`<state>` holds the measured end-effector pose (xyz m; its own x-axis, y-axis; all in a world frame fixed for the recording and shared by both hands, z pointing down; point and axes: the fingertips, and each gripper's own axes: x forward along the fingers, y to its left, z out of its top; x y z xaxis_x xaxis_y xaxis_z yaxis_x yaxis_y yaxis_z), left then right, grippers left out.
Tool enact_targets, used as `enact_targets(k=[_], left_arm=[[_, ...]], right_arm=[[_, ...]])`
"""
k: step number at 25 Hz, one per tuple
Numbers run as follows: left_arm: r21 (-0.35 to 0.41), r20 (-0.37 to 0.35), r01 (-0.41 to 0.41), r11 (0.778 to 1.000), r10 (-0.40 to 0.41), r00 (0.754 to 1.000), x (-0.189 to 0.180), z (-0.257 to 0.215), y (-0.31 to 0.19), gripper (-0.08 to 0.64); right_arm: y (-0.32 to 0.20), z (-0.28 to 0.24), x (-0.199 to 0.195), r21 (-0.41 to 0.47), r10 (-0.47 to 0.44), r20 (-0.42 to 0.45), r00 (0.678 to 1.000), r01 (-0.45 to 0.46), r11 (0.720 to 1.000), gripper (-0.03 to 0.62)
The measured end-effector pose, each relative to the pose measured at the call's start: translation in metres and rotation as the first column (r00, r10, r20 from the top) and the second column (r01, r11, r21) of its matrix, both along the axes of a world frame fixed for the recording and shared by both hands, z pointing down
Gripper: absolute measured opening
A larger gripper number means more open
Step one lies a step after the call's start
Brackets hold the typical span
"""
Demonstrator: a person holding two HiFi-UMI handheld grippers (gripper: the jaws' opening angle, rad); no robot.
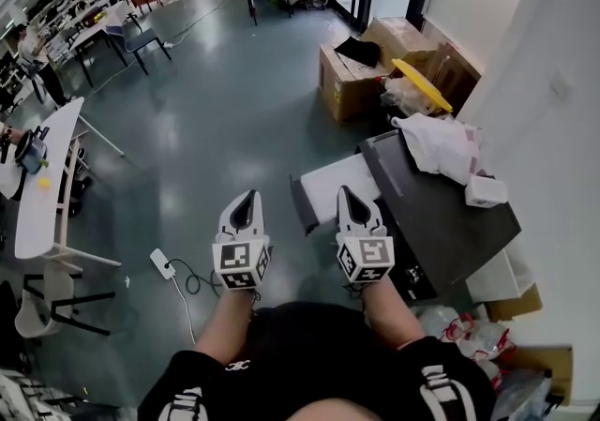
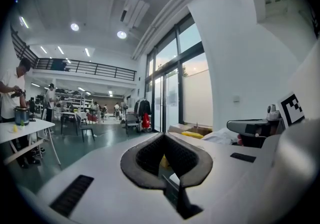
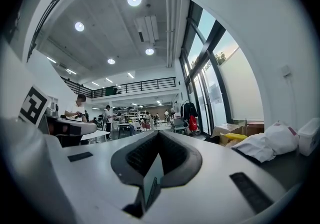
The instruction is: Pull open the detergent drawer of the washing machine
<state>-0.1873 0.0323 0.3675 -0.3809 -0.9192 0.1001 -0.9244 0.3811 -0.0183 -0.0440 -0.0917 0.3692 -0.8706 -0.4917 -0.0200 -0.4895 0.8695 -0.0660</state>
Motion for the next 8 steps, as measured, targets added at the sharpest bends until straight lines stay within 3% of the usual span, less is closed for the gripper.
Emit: enact_targets(k=[8], left_arm=[[-0.006, -0.008, -0.011, 1.000, 0.011, 1.000, -0.008, 0.004, 0.017, 0.002]], right_arm=[[0.020, 0.004, -0.013, 0.019, -0.005, -0.017, 1.000, 0.005, 1.000, -0.002]])
